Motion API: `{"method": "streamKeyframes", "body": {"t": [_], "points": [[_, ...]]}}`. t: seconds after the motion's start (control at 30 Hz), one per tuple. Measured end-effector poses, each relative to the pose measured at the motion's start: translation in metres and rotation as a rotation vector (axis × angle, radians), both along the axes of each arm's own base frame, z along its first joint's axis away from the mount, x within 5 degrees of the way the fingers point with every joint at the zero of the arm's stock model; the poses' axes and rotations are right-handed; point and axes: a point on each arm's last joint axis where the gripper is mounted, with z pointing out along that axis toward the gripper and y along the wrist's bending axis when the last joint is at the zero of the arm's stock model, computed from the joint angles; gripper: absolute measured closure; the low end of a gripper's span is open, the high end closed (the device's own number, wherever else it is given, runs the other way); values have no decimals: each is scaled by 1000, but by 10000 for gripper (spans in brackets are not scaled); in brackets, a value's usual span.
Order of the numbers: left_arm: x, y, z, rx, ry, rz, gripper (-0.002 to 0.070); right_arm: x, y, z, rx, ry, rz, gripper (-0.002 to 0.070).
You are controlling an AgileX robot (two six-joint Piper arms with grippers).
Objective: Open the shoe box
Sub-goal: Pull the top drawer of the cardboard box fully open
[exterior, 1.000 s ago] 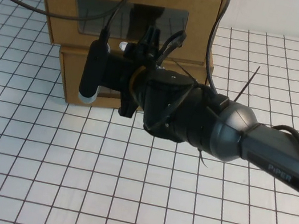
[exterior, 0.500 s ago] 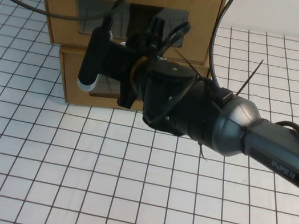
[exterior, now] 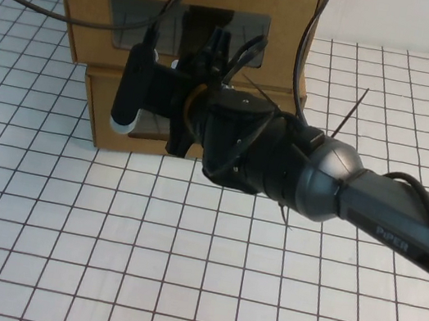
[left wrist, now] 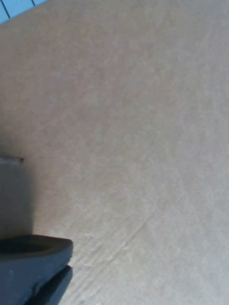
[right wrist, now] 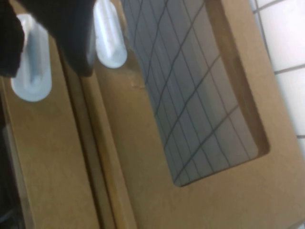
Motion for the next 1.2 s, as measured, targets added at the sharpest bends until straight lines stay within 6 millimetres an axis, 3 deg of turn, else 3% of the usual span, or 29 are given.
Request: {"method": "streamKeyframes", "body": {"t": [0.63,0.9,1.2], "points": [[0,0,0,1,3,-2,677,12,-5,-8,-68,-48,12,465],[-1,0,0,2,6,-5,677,16,-6,-7,-90,-117,-1,577],[-1,0,-1,3,8,-8,677,17,-5,-8,-104,-140,6,608]]}}
